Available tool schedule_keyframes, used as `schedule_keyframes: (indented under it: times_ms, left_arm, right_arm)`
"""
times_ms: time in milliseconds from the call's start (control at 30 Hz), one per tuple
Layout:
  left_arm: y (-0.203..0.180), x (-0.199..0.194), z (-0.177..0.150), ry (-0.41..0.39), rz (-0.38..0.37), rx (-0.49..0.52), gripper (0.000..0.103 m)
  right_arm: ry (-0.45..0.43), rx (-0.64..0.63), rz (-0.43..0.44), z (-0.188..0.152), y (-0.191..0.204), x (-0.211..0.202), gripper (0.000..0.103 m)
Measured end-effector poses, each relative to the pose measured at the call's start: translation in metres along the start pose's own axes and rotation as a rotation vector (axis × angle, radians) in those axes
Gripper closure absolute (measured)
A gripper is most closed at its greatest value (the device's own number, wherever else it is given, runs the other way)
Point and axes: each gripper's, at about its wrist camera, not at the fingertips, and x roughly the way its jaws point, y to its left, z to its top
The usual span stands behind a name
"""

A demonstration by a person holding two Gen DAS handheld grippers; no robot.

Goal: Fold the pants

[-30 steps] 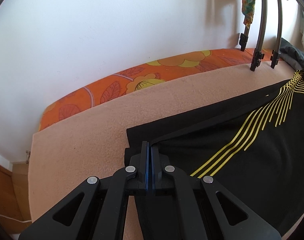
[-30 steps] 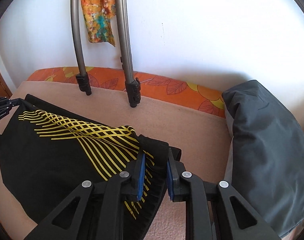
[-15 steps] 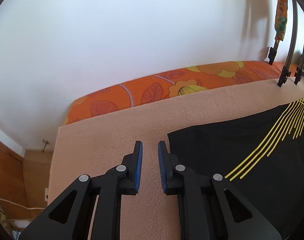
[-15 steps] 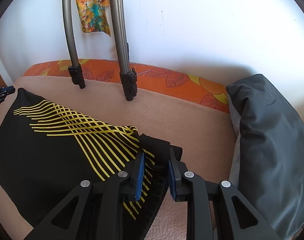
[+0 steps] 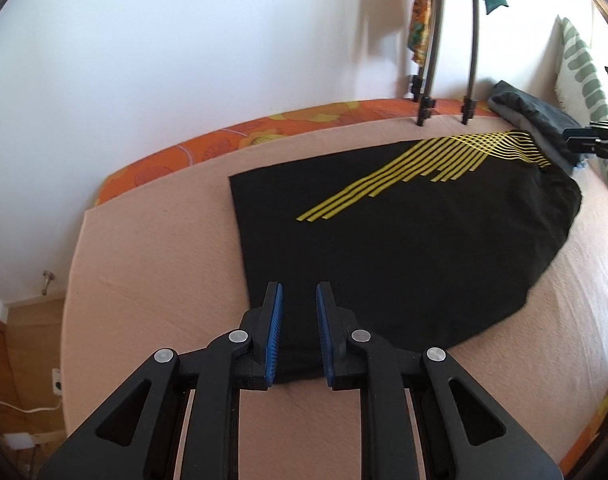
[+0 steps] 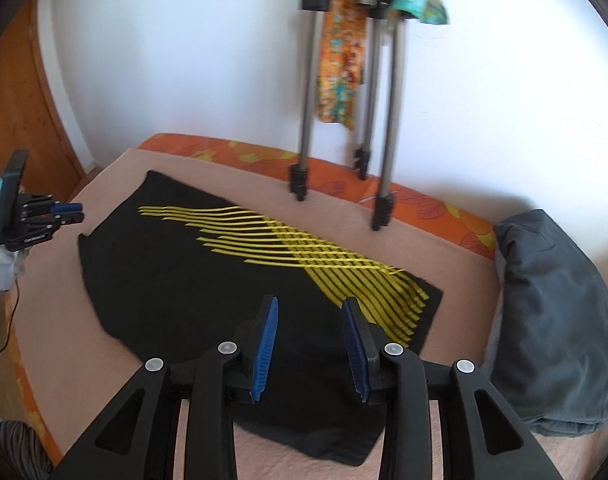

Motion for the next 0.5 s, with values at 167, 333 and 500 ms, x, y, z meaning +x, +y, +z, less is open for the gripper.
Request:
schedule_keyframes:
  times_ms: [167,333,500]
  left_arm:
    - [-0.042,-0.007,-0.023,0.02,-0.099,0.057,0.087]
    - [-0.062,-0.01,-0.036,0.005,-0.107,0.088,0.087]
    - [-0.071,-0.019,-0.037,-0.011,-0.149,0.096,0.087]
  right_arm:
    - [0.091,-0.157,0.136,-0.024,0.076,0.008,0.069]
    - [0.231,-0.198,0.259,-0.047,0.126,0.038,0.079]
    - [0.284,-0.213,0.254,-0.057,0.152,0.067,0.085]
